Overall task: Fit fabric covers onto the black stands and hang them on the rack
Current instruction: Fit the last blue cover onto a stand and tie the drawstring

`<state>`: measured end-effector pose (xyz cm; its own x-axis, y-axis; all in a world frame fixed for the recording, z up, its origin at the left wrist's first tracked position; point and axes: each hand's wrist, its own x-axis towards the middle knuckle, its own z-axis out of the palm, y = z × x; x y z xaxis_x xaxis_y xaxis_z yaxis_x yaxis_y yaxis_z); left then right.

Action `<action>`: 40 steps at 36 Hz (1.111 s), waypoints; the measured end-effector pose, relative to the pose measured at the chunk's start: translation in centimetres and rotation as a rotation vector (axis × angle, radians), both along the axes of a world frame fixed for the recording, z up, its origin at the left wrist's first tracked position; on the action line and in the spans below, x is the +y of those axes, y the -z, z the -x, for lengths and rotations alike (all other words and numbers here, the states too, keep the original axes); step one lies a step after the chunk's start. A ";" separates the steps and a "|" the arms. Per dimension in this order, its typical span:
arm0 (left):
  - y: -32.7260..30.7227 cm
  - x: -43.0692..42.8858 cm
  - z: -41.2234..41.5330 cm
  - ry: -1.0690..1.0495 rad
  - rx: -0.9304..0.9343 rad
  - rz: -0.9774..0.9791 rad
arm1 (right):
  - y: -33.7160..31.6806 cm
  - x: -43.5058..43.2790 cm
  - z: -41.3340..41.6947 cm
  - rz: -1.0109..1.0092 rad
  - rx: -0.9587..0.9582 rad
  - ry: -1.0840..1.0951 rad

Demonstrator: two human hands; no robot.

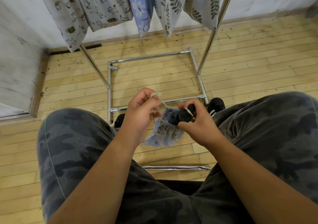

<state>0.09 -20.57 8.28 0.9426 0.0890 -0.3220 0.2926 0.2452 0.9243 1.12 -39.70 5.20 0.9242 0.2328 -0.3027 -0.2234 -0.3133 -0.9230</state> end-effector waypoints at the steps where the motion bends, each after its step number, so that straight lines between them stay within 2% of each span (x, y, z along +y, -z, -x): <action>1: 0.0 -0.1 0.0 0.019 0.001 -0.023 | 0.1 0.0 0.0 0.010 -0.008 0.002; 4: 0.3 -0.1 0.0 0.077 0.019 -0.265 | 0.3 0.1 0.0 0.025 -0.030 0.031; 8: 1.2 -0.2 0.2 0.354 0.028 -0.675 | 0.2 0.0 -0.1 0.041 -0.066 0.068; 13: 3.8 -0.7 0.8 0.655 0.053 -1.010 | 0.1 0.1 -0.1 0.055 -0.090 0.054; 15: 4.7 -0.8 0.9 0.720 0.078 -1.181 | 0.1 0.2 0.0 0.055 -0.083 0.032; 18: 5.0 -1.2 1.2 0.775 0.078 -1.313 | -0.1 0.3 0.1 0.055 -0.082 0.016; 20: 4.8 -1.4 1.1 0.761 0.080 -1.334 | -0.3 0.3 0.2 0.034 -0.077 0.006; 23: 4.8 -1.3 1.0 0.646 0.037 -1.262 | -0.4 0.3 0.3 0.004 -0.070 -0.010; 29: 5.4 -0.9 0.5 0.577 -0.042 -1.204 | -0.7 0.3 0.2 0.004 -0.084 -0.015; 33: 5.5 -0.4 0.4 0.528 0.065 -1.238 | -0.6 0.4 0.3 0.052 -0.116 -0.024; 40: 4.3 -0.2 0.5 0.711 0.218 -1.194 | 0.0 0.1 0.1 0.122 -0.157 -0.038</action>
<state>-0.42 -20.80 3.94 0.8428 -0.0590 -0.5351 0.1831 -0.9033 0.3880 0.97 -39.63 5.22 0.9536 0.2389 -0.1832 -0.0652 -0.4300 -0.9005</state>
